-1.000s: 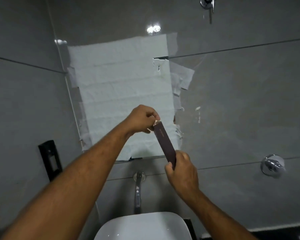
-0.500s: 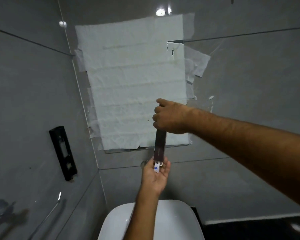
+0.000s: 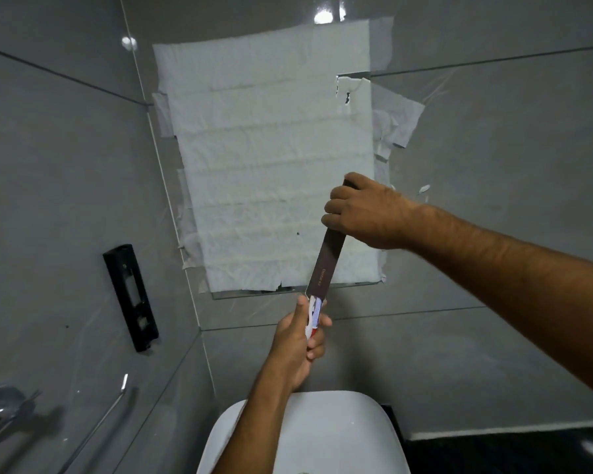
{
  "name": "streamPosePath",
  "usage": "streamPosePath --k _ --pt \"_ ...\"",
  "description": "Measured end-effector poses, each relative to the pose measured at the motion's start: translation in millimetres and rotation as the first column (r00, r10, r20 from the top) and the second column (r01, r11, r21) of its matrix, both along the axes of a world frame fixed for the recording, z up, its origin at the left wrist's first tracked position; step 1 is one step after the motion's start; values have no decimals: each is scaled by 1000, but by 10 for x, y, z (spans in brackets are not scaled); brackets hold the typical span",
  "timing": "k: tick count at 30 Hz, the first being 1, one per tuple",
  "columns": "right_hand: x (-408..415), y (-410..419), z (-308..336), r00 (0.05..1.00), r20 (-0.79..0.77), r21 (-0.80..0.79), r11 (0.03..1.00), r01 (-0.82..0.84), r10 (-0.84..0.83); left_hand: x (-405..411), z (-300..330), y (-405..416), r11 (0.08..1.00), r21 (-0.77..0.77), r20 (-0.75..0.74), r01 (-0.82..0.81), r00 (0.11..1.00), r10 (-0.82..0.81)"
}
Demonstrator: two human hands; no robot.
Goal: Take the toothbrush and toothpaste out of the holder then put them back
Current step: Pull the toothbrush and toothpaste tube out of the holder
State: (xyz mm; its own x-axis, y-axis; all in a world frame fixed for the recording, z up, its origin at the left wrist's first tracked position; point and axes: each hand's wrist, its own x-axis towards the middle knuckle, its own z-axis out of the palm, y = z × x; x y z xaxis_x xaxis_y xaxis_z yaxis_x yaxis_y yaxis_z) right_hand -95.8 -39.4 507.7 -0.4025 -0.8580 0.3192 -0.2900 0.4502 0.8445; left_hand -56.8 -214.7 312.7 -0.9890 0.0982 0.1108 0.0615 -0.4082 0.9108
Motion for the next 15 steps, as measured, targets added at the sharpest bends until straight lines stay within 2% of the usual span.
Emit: streamPosePath --k 2,4,6,7,9,11,13,15 --pt "-57 114 -2 999 28 -73 997 20 -18 57 7 -36 989 -149 -58 -24 998 16" --pt "-89 257 -17 997 43 -196 978 76 -69 106 -2 -103 975 -220 -86 -37 996 19" --pt "-94 412 -92 987 57 -392 906 161 -151 162 -19 -206 967 -240 -88 -80 994 61" --pt "-85 468 -158 977 82 -501 840 209 -195 187 -29 -269 965 -232 -89 -118 991 100" --pt "-38 504 -327 946 208 -694 644 322 -248 222 -23 -381 956 -211 -100 -202 978 184" --pt "9 425 -513 904 391 -810 403 426 -170 217 43 -449 943 -185 -127 -276 958 256" --pt "38 267 -680 840 536 -839 173 517 87 162 169 -471 930 -159 -159 -331 938 307" --pt "51 73 -793 729 553 -793 -12 609 404 86 330 -463 909 -167 -193 -382 917 350"
